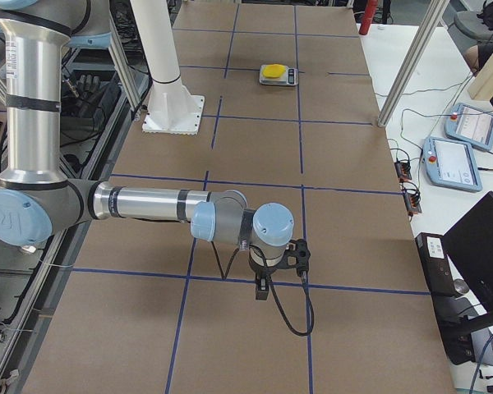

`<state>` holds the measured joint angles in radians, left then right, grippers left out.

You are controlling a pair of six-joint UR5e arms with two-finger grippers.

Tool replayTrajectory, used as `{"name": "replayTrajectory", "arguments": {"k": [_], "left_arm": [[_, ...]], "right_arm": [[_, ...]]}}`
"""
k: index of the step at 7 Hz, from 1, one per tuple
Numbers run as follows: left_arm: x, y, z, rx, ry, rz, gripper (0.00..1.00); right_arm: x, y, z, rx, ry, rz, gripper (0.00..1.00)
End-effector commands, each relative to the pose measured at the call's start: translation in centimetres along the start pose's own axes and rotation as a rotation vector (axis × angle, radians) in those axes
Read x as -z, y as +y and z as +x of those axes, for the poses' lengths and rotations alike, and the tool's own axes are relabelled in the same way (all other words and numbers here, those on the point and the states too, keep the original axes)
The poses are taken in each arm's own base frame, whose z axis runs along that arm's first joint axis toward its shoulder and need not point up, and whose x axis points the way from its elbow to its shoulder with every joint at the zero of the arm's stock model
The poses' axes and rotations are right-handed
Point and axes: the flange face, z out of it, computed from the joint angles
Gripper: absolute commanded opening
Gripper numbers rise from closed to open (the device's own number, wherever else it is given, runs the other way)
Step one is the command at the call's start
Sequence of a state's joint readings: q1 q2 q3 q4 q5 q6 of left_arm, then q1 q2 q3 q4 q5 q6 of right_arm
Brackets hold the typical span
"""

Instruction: Weigh mango

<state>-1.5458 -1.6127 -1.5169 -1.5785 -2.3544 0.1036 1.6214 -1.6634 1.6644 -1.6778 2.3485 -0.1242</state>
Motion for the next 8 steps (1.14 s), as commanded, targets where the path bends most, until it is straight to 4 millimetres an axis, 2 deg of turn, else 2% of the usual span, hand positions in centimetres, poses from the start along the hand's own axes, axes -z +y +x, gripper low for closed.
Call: {"name": "replayTrajectory", "arguments": {"k": [1,2,3,4,5,8], "left_arm": [[-0.3,0.5,-0.5,0.010,0.003,-0.007,1.00],[-0.2,0.5,-0.4,0.011,0.001,-0.006,1.00],[-0.1,1.8,-1.3,0.026,0.004,-0.001,1.00],[0.8,3.5,-1.7,0.038,0.002,0.020,1.00],[1.5,4.1,-1.2,0.035,-0.001,0.028,1.00],[1.8,4.2,-1.1,0.036,-0.003,0.036,1.00]], "right_arm": [[0.0,0.0,0.0,-0.001,0.000,-0.001,1.00],[0.0,0.0,0.0,0.001,0.000,0.001,1.00],[0.0,0.0,0.0,0.000,0.000,0.000,1.00],[0.0,0.0,0.0,0.000,0.000,0.000,1.00],[0.0,0.0,0.0,0.000,0.000,0.000,1.00],[0.0,0.1,0.0,-0.001,0.000,-0.001,1.00]]}}
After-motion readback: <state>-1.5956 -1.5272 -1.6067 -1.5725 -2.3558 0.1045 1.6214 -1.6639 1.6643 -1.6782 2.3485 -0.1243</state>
